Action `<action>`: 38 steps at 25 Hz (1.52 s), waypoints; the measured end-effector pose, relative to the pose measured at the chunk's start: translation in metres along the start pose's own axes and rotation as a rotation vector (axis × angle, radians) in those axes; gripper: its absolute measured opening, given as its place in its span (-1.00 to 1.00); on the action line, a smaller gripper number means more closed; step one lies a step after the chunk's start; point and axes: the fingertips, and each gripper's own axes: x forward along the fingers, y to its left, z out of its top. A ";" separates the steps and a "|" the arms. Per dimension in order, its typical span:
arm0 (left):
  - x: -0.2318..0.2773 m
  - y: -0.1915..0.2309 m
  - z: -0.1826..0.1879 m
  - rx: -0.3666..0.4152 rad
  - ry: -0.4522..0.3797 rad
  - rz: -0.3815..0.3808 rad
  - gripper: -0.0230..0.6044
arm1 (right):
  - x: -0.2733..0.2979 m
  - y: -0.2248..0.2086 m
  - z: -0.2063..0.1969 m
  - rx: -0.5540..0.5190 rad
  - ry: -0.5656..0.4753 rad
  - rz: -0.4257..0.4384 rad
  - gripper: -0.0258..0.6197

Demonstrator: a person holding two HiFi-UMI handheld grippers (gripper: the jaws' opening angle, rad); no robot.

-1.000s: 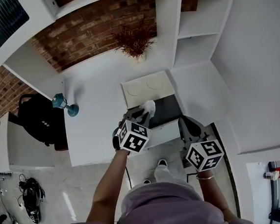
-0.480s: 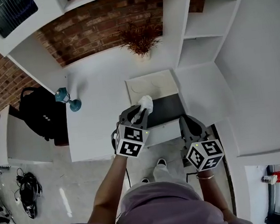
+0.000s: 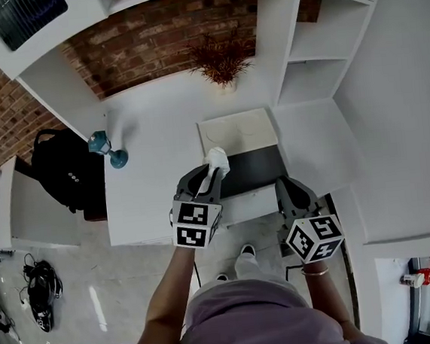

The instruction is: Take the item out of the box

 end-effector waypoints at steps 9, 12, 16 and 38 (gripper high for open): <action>-0.020 0.013 0.001 -0.089 -0.077 0.029 -0.71 | 0.004 0.011 0.004 -0.021 -0.004 0.031 -0.93; -0.026 0.017 0.001 -0.114 -0.093 0.043 -0.71 | 0.004 0.013 0.005 -0.025 -0.003 0.035 -0.93; -0.031 0.019 0.001 -0.136 -0.106 0.056 -0.71 | 0.003 0.014 0.006 -0.014 -0.011 0.039 -0.93; -0.040 0.021 -0.001 -0.186 -0.117 0.058 -0.71 | -0.004 0.018 0.012 -0.027 -0.044 0.022 -0.93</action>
